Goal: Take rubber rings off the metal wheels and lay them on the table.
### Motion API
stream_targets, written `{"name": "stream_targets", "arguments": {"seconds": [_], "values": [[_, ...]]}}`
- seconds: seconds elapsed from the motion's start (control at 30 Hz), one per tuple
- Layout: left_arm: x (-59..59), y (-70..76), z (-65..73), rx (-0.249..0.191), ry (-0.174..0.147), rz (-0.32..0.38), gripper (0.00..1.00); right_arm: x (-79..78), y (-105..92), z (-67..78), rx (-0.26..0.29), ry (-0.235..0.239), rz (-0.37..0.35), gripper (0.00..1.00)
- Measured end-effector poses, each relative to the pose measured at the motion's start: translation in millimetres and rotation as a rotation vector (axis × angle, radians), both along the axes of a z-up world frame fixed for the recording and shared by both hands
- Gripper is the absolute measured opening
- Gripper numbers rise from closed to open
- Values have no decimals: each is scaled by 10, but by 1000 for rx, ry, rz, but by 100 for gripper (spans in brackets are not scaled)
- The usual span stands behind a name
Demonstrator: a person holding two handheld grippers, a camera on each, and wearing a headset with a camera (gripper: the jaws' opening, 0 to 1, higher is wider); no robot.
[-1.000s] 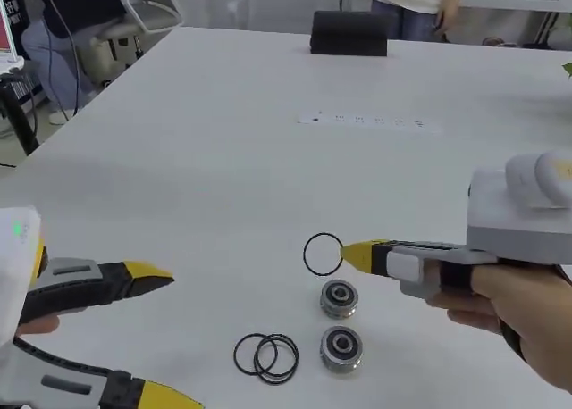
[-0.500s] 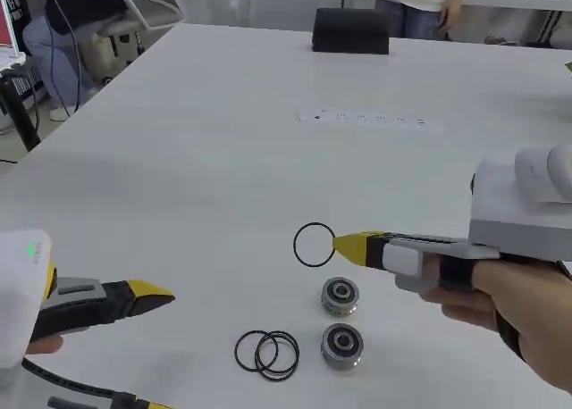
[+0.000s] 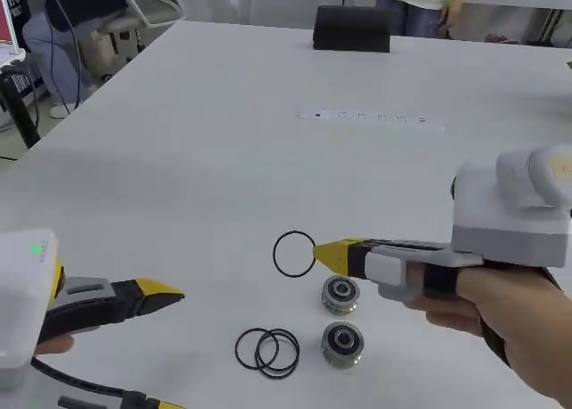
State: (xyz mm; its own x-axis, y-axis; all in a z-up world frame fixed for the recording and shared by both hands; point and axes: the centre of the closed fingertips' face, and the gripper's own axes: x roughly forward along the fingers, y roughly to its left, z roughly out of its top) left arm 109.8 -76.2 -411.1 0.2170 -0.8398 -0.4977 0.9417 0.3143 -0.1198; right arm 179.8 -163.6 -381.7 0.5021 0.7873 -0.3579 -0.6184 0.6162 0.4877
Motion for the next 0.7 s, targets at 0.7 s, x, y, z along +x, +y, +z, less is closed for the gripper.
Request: {"name": "stream_targets", "arguments": {"seconds": [0.7], "values": [[-24, -40, 9, -25, 21, -4, 75, -289, 373, -414, -85, 82, 137, 0]]}}
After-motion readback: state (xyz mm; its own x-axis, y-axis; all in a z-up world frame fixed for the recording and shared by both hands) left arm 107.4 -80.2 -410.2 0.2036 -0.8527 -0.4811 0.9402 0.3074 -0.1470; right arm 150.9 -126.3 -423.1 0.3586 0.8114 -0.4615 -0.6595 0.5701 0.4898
